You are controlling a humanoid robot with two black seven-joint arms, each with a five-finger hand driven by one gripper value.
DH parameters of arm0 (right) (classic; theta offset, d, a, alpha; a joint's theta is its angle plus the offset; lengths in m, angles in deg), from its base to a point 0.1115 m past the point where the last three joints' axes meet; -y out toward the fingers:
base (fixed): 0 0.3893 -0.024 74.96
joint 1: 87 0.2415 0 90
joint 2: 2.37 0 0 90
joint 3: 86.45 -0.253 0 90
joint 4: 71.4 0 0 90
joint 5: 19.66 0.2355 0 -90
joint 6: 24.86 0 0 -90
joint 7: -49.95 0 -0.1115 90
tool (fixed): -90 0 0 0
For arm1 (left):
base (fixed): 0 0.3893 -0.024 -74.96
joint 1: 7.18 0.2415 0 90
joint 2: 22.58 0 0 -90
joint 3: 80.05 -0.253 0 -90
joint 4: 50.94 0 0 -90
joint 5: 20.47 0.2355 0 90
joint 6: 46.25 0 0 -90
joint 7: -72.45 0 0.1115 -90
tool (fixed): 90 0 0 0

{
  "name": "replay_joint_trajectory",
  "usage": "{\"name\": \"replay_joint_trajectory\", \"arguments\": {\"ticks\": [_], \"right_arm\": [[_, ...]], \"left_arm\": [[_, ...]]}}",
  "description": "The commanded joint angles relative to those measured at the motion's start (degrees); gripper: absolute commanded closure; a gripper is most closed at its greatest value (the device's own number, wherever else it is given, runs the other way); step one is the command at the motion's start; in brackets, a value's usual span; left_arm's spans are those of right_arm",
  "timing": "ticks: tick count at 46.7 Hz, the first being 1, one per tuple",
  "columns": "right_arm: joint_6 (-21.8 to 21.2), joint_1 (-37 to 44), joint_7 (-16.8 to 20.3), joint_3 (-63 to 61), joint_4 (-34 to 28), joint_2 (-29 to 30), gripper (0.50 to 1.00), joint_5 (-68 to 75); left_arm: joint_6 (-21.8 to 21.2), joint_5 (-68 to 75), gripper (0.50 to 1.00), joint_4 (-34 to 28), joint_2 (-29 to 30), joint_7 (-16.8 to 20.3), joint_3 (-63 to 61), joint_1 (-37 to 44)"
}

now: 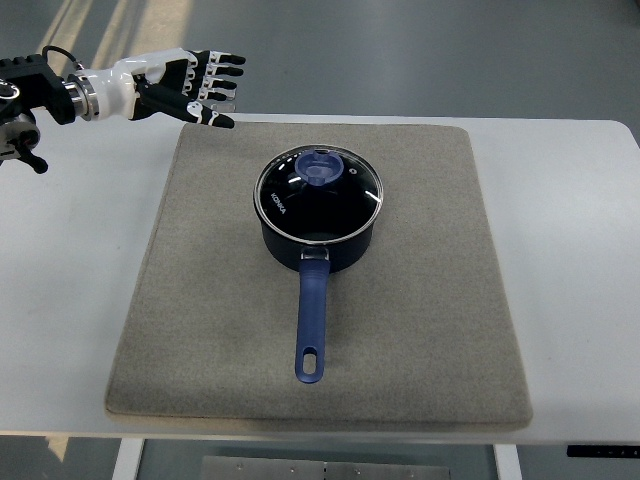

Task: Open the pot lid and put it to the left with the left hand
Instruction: 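Move the left hand over the glass lid's blue knob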

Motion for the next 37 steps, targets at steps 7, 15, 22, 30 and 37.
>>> {"name": "replay_joint_trajectory", "arguments": {"ticks": [7,15,22,30,37], "right_arm": [[0.0,0.0,0.0,0.0,0.0,0.0,0.585,0.0],[0.0,0.0,0.0,0.0,0.0,0.0,0.585,0.0],[0.0,0.0,0.0,0.0,0.0,0.0,0.585,0.0],[0.0,0.0,0.0,0.0,0.0,0.0,0.585,0.0],[0.0,0.0,0.0,0.0,0.0,0.0,0.585,0.0]], "left_arm": [[0.0,14.3,0.508,7.6,0.1,0.0,0.0,-1.7],[0.0,21.8,0.508,12.2,0.7,0.1,-0.6,-4.6],[0.0,28.4,0.508,20.1,2.3,0.1,-0.8,-4.5],[0.0,34.0,0.508,25.2,2.0,0.3,-2.4,-4.9],[0.0,35.7,0.508,27.3,1.7,0.3,-2.7,-6.5]]}}
